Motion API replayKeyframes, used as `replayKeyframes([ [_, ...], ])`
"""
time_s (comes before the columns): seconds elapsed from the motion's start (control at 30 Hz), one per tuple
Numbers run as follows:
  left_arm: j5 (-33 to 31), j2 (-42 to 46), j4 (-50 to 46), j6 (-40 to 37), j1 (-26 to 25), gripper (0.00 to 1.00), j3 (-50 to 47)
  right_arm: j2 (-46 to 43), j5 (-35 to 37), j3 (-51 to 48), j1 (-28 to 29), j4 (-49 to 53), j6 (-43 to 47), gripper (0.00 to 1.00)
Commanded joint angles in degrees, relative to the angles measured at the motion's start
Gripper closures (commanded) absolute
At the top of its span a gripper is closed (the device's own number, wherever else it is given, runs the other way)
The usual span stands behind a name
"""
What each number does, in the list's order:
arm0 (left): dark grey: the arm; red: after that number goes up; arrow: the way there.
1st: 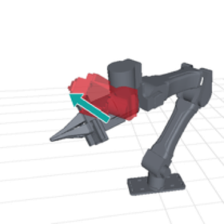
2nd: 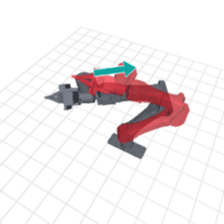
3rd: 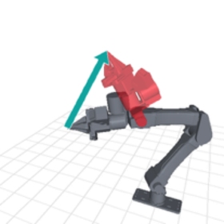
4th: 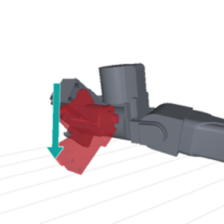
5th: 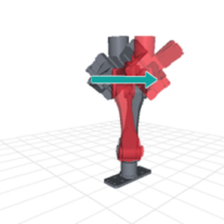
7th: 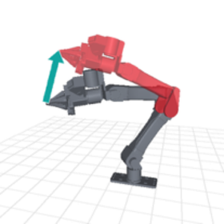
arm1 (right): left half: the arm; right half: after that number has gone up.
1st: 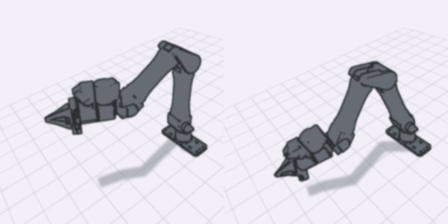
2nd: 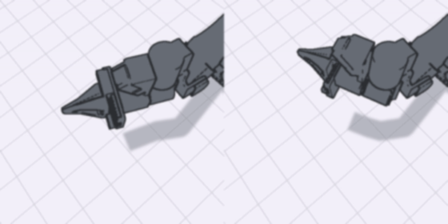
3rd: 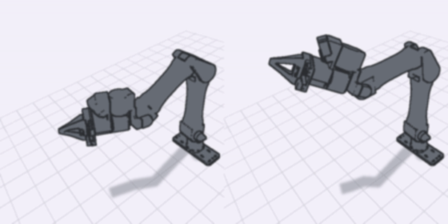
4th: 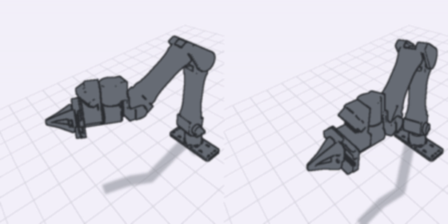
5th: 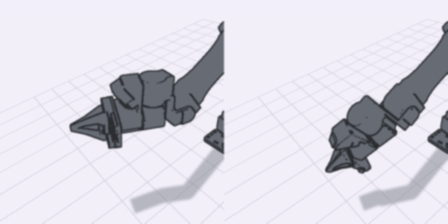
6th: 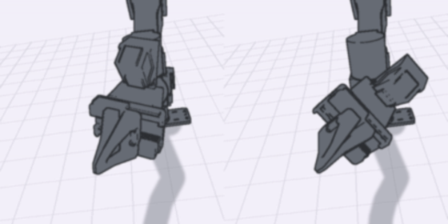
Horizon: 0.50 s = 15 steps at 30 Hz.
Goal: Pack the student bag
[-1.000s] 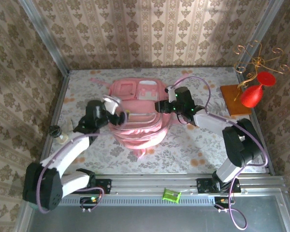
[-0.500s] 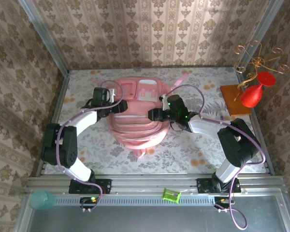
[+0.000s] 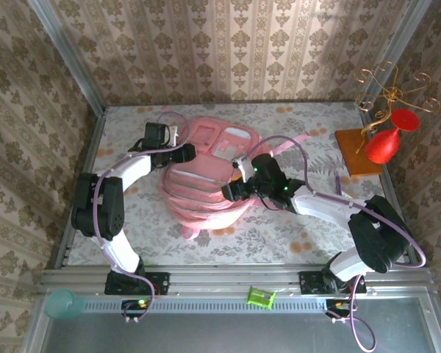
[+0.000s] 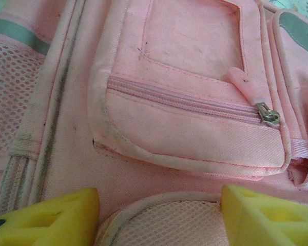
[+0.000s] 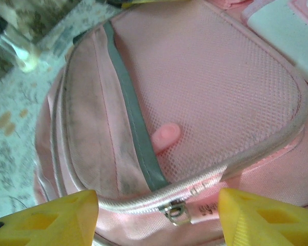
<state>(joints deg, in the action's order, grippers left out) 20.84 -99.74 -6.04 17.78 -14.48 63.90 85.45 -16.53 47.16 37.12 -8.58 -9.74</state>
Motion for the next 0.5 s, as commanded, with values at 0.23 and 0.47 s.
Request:
replayKeyframes([
  [0.23,-0.36,0.31,-1.52,-1.09,0.6,0.35,0.01,0.76,-5.2,-2.57,-4.83,-0.8,21.0,0.41],
  [0.47,-0.76,1.21,-1.52,-1.35,0.67,0.35,-0.63,3.5,-5.44,-3.51,-4.98,-5.7,24.51,0.43],
])
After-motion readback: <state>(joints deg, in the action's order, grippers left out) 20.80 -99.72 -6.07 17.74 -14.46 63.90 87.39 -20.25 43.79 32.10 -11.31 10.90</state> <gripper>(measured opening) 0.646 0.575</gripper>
